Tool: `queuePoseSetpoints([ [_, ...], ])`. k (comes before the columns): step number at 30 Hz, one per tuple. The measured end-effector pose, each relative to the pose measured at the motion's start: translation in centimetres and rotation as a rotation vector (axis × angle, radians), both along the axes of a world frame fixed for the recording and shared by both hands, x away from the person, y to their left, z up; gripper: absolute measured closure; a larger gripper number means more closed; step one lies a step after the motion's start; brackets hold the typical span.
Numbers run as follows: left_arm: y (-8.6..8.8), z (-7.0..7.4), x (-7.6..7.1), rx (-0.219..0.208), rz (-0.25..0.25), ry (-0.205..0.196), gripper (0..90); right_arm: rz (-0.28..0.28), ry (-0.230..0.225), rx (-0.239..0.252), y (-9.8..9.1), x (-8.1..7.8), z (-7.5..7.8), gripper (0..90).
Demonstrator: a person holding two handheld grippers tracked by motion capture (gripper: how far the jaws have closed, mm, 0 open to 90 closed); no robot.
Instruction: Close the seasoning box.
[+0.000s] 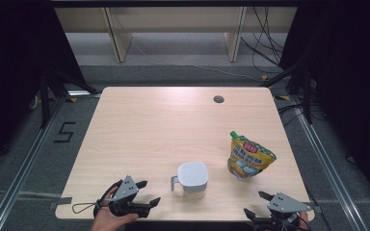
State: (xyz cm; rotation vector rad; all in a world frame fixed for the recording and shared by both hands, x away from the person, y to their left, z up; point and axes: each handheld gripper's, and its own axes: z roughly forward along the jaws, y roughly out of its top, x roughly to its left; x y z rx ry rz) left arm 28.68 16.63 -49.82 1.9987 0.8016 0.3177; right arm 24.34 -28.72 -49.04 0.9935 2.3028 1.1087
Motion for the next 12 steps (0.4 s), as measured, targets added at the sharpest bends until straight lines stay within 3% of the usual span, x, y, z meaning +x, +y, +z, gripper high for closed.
queuePoseSetpoints([
  [2,-0.13,-0.09,0.04,-0.005,0.003,0.007,22.8,0.003,0.011,0.002,0.05,0.01,-0.04,23.5],
  [3,-0.04,-0.09,0.08,0.02,0.004,0.006,20.9,-0.013,0.028,0.011,0.18,-0.16,-0.04,23.4],
  [7,-0.26,-0.47,0.22,0.006,0.017,0.017,18.8,0.003,0.005,-0.003,0.03,0.09,-0.09,23.2],
  [8,-0.17,-0.41,0.28,0.027,0.017,0.016,18.8,0.003,0.005,-0.002,0.03,0.1,-0.1,23.2],
  [10,-0.31,-0.43,0.3,0.002,0.014,0.012,18.8,0.004,0.014,0.001,0.01,0.11,-0.14,23.1],
  [12,-0.14,-0.33,0.43,0.031,0.006,0.0,18.7,0.002,0.025,0.003,-0.02,0.15,-0.17,22.7],
])
